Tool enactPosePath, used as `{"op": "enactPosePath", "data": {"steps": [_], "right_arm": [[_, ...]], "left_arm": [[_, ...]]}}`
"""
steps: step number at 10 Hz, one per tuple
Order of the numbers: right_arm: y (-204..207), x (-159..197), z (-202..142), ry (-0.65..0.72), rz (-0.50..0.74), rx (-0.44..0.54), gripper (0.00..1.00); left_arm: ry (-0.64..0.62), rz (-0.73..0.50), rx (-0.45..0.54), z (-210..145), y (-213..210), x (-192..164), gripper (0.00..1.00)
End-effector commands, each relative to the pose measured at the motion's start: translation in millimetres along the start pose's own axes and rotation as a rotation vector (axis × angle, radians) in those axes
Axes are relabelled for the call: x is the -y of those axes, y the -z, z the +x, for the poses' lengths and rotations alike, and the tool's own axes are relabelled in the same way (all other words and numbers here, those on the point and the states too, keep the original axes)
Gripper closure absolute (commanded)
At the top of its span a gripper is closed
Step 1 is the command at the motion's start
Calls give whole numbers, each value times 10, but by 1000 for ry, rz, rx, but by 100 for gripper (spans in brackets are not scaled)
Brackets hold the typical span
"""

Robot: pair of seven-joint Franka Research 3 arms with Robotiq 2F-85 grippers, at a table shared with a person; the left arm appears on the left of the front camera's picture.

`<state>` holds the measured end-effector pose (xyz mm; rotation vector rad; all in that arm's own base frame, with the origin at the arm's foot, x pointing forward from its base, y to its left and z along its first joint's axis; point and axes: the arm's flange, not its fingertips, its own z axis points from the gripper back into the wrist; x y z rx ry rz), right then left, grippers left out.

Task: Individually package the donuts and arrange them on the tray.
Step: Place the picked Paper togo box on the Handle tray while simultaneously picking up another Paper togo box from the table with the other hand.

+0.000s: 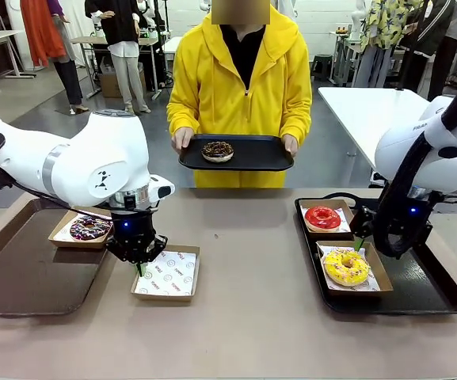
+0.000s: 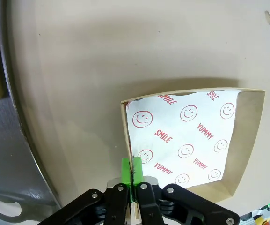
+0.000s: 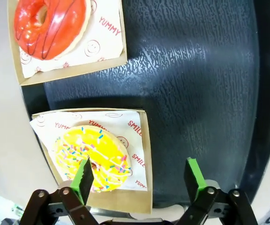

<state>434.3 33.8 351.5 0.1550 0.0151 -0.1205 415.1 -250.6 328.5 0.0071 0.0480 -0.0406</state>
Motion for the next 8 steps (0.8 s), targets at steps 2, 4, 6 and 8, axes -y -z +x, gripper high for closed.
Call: {"op": "enactPosePath", "data": {"steps": [2,4,6,8], "right_arm": [[-388,222,-145,-16,132,-49,0],[-1087,819,-336,21,408,-34,0],[-1548,1503,-453,72,628,-25,0],[-1755,2100,-533,57,856,-6,0]], "left_arm": [[-28,20,-17,69,-155,14,100],[-42,-19,-20,183,-640,-48,100],[-70,-65,21,364,-1103,-120,100],[-86,-66,57,582,-1513,-125,100]]}}
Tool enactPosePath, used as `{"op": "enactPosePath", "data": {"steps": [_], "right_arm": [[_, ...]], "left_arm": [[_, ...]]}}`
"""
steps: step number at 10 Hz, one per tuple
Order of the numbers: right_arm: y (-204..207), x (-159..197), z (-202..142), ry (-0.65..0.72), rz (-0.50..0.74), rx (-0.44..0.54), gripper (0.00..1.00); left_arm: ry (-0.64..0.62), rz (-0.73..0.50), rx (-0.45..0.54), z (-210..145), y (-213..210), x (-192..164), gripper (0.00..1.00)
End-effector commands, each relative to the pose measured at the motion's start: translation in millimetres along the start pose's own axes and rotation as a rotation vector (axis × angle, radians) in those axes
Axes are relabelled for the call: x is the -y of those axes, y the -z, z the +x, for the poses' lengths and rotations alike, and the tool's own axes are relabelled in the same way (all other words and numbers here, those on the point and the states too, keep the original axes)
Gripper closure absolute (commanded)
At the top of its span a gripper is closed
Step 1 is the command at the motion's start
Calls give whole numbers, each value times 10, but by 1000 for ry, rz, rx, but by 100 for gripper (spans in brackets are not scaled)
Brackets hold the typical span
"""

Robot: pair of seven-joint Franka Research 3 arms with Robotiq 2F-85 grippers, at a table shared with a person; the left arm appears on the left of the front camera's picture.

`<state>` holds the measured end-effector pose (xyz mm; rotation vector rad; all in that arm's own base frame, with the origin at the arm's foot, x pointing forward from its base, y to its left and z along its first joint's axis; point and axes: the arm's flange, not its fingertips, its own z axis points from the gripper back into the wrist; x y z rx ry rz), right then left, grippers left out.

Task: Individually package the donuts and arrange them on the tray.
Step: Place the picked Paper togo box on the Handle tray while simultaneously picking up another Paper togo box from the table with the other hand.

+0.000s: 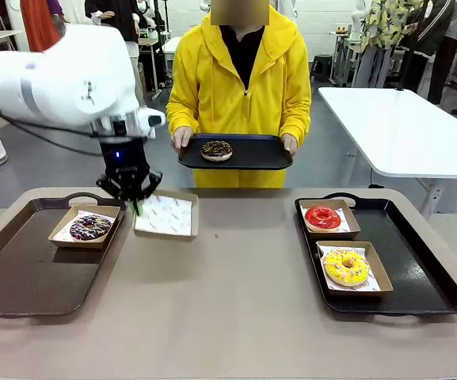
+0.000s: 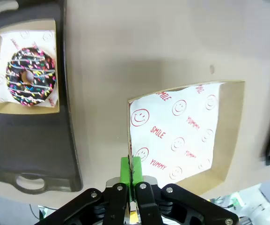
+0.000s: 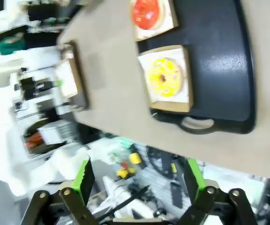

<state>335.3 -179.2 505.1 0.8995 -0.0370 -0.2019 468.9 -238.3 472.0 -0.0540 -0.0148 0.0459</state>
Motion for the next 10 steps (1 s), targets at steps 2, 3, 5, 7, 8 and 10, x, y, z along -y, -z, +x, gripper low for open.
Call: {"op": "enactPosePath", "data": {"steps": [2,3,5,7,8,10], "right_arm": [[-307,451,196,12,253,27,0],[-405,619,143,27,303,47,0],[-454,848,96,48,361,63,0],[-302,869,174,15,328,108,0],[-407,907,41,68,342,72,0],[-407,907,41,68,342,72,0]], "left_arm": [[-17,-14,21,350,-379,117,100],[-14,-19,33,475,-540,159,100],[1,-2,-8,728,-658,219,100],[94,-25,-53,833,-673,181,100],[8,-32,3,655,-637,183,100],[8,-32,3,655,-637,183,100]]}}
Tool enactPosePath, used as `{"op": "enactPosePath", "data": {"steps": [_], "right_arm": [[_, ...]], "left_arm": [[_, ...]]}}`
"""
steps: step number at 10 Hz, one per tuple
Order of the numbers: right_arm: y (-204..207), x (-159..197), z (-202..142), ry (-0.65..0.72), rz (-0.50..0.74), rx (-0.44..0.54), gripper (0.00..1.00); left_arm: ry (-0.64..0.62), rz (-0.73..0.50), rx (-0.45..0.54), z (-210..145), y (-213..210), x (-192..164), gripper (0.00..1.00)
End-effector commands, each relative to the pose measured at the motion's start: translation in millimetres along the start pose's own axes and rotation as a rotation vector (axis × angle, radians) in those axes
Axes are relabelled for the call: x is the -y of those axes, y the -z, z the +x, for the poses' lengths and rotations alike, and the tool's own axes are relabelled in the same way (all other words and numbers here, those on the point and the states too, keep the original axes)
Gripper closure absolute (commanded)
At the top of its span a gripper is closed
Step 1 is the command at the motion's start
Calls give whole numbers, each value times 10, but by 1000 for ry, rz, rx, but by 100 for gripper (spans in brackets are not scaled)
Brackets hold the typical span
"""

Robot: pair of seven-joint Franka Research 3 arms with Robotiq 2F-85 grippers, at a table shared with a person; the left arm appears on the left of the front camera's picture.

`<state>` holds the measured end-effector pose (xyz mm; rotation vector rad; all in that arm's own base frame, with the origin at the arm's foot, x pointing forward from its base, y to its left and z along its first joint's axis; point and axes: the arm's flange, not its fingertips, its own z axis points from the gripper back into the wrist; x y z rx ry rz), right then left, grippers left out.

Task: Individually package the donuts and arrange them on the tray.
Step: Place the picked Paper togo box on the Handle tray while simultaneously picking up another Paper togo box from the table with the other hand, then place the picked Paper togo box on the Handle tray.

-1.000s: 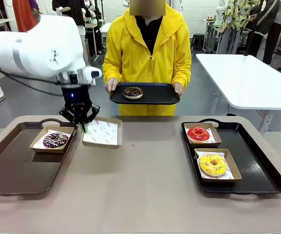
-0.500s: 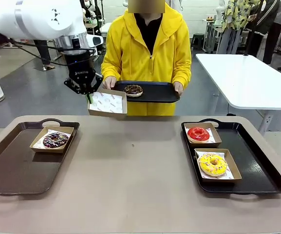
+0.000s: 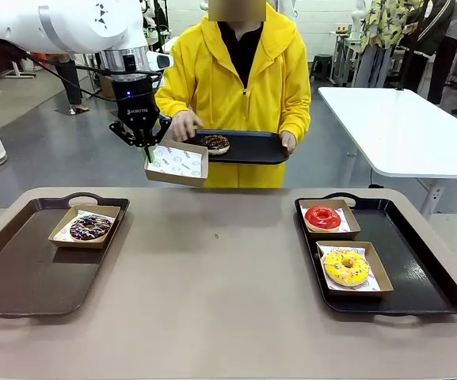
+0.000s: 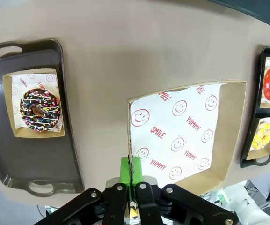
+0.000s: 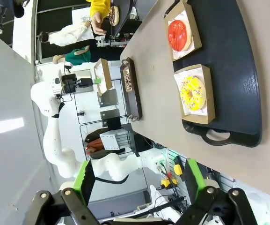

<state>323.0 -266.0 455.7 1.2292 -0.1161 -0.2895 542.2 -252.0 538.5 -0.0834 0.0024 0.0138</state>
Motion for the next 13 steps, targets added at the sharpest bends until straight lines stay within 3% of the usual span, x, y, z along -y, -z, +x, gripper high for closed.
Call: {"op": "enactPosePath", "data": {"steps": [1,13], "right_arm": [[-22,-31,-29,9,5,-1,0],[-22,-31,-29,9,5,-1,0]], "left_arm": [[-23,-3,22,-81,9,-21,100],[-23,-3,22,-81,9,-21,100]]}}
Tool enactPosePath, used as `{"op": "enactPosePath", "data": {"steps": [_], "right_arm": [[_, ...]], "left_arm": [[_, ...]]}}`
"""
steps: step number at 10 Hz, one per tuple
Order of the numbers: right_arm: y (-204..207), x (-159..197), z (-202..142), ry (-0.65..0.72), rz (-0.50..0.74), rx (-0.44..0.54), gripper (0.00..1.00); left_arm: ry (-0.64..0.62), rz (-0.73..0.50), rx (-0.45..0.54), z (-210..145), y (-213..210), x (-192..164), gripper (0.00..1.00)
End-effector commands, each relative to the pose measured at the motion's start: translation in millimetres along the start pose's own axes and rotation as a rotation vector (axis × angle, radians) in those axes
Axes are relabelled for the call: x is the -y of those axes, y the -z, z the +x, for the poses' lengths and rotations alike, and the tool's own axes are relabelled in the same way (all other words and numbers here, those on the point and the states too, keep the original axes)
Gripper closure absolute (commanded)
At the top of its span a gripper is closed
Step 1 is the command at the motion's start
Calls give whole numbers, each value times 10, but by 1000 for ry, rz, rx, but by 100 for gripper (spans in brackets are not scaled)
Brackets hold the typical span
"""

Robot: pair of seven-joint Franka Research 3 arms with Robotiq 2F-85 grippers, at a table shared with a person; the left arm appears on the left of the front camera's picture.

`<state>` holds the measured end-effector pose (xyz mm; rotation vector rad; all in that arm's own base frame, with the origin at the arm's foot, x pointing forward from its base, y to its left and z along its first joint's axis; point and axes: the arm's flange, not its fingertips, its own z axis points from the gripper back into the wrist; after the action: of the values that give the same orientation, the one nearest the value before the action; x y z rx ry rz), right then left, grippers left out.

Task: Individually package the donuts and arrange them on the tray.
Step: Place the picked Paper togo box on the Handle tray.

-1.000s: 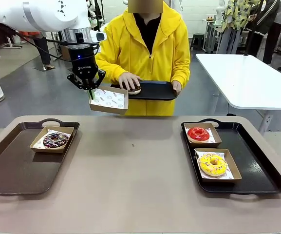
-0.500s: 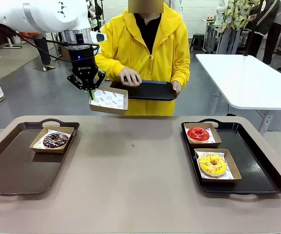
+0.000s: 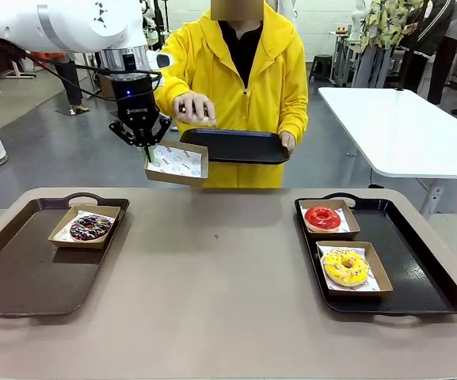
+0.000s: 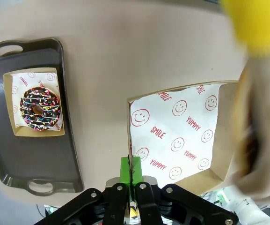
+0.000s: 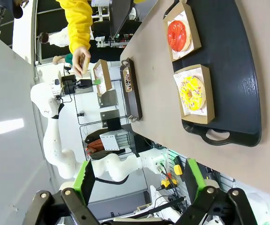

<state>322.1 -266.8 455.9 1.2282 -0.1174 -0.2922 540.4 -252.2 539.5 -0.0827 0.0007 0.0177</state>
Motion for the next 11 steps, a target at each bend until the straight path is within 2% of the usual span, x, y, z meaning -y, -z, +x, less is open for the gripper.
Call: {"op": "enactPosePath", "data": {"steps": [1,11], "right_arm": [[-12,-32,-22,8,6,-3,0],[-12,-32,-22,8,6,-3,0]], "left_arm": [[-19,-3,21,-63,18,-23,100],[-19,-3,21,-63,18,-23,100]]}}
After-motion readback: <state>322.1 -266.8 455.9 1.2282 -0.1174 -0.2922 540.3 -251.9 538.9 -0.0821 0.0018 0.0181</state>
